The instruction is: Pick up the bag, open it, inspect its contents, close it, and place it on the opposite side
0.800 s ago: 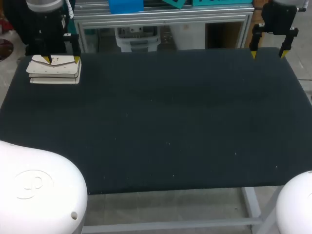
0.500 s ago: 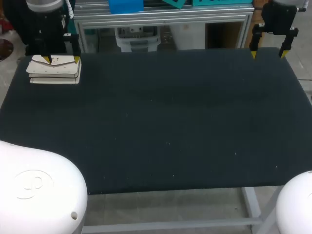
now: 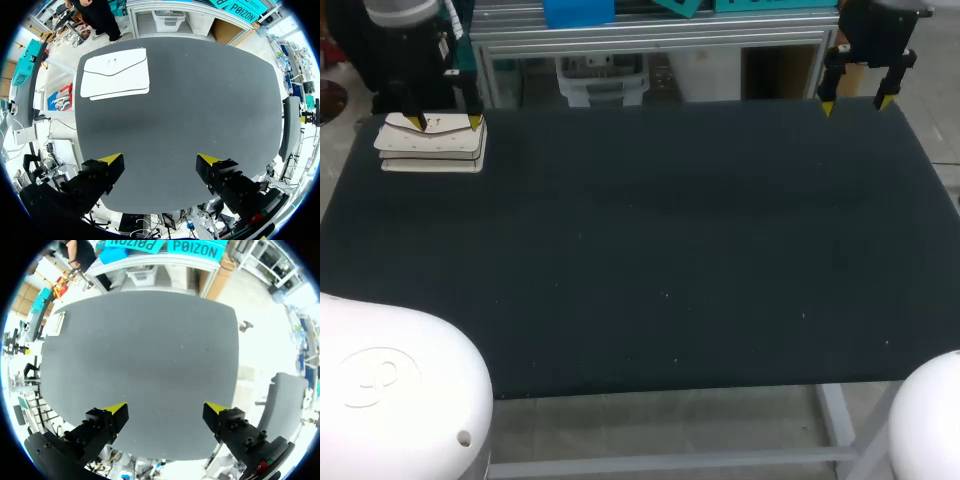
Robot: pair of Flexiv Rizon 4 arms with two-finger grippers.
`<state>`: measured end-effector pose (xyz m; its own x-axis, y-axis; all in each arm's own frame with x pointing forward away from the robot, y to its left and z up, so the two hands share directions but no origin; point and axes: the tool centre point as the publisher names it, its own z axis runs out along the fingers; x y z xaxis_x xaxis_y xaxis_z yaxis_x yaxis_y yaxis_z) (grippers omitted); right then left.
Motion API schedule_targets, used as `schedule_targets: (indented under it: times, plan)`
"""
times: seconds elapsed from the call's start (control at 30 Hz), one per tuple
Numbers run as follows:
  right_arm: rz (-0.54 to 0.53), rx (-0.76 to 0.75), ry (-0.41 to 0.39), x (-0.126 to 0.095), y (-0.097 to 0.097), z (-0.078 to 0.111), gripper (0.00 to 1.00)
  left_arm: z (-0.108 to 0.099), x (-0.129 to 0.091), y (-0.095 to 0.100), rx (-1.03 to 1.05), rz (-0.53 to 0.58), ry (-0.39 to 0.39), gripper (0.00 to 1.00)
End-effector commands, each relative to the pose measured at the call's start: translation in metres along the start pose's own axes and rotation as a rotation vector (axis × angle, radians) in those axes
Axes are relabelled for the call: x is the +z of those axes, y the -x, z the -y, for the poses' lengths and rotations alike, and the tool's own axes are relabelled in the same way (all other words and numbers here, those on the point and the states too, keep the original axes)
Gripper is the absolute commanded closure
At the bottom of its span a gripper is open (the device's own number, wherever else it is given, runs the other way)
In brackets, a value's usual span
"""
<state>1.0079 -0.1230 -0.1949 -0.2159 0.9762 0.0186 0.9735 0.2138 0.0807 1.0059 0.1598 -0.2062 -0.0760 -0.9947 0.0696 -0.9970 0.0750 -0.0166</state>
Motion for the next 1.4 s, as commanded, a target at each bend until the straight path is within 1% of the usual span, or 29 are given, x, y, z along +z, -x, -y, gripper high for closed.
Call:
schedule_targets:
  times: [0.03, 0.07, 0.1, 0.13, 0.2, 0.23, 0.27, 0.3, 0.37, 0.43, 0.47, 0.53, 0.67, 0.77, 0.87, 0.93, 1.03, 1.1, 1.23, 1.27, 1.4]
  plan:
    - [0.059, -0.241, 0.201, 0.007, -0.02, 0.02, 0.0, -0.001, 0.012, 0.025, -0.005, -0.086, -0.012, 0.0]
    - [0.068, -0.272, 0.201, 0.008, -0.024, 0.022, 0.0, 0.0, 0.014, 0.03, -0.013, -0.096, -0.015, 0.0]
    - [0.085, -0.311, 0.22, 0.01, -0.028, 0.024, 0.0, 0.001, 0.016, 0.036, -0.014, -0.116, -0.014, 0.0]
    - [0.08, -0.367, 0.243, 0.012, -0.032, 0.027, 0.0, 0.002, 0.019, 0.042, -0.018, -0.125, -0.016, 0.0]
    - [0.095, -0.426, 0.265, 0.018, -0.039, 0.033, 0.0, 0.003, 0.023, 0.051, -0.023, -0.137, -0.019, 0.0]
    - [0.061, -0.47, 0.302, 0.02, -0.043, 0.036, 0.0, 0.003, 0.024, 0.055, -0.026, -0.137, -0.021, 0.0]
    - [0.05, -0.487, 0.303, 0.022, -0.046, 0.039, 0.0, 0.004, 0.026, 0.059, -0.034, -0.134, -0.021, 0.0]
    - [0.047, -0.52, 0.32, 0.025, -0.049, 0.042, 0.0, 0.005, 0.027, 0.063, -0.029, -0.156, -0.021, 0.0]
    - [-0.003, -0.591, 0.368, 0.028, -0.054, 0.047, 0.0, 0.007, 0.032, 0.071, -0.043, -0.153, -0.009, 0.0]
    - [-0.015, -0.665, 0.398, 0.031, -0.058, 0.05, 0.0, 0.009, 0.037, 0.078, -0.045, -0.164, 0.001, 0.0]
    - [-0.029, -0.686, 0.417, 0.032, -0.06, 0.052, 0.0, 0.01, 0.039, 0.082, -0.053, -0.164, 0.004, 0.0]
    - [-0.04, -0.732, 0.425, 0.037, -0.062, 0.055, 0.0, 0.012, 0.042, 0.09, -0.06, -0.18, 0.005, 0.0]
    - [-0.089, -0.824, 0.466, 0.047, -0.066, 0.063, 0.0, 0.017, 0.046, 0.107, -0.071, -0.195, 0.005, 0.0]
    - [-0.112, -0.896, 0.49, 0.053, -0.07, 0.069, 0.0, 0.023, 0.051, 0.119, -0.083, -0.201, 0.02, 0.0]
    - [-0.14, -0.965, 0.536, 0.057, -0.073, 0.074, 0.0, 0.029, 0.055, 0.13, -0.094, -0.219, 0.027, 0.0]
    - [-0.167, -1.011, 0.58, 0.059, -0.074, 0.077, 0.0, 0.033, 0.059, 0.137, -0.103, -0.217, 0.031, 0.0]
    - [-0.183, -1.076, 0.612, 0.063, -0.077, 0.082, 0.0, 0.038, 0.064, 0.147, -0.112, -0.218, 0.035, 0.0]
    - [-0.19, -1.116, 0.622, 0.066, -0.078, 0.085, 0.0, 0.04, 0.068, 0.15, -0.119, -0.23, 0.038, 0.0]
    - [-0.251, -1.152, 0.659, 0.074, -0.075, 0.089, 0.0, 0.042, 0.069, 0.153, -0.12, -0.24, 0.035, 0.0]
    - [-0.249, -1.154, 0.621, 0.076, -0.074, 0.09, 0.0, 0.042, 0.069, 0.153, -0.12, -0.24, 0.035, 0.0]
    - [-0.249, -1.154, 0.621, 0.076, -0.074, 0.09, 0.0, 0.042, 0.069, 0.153, -0.12, -0.24, 0.035, 0.0]
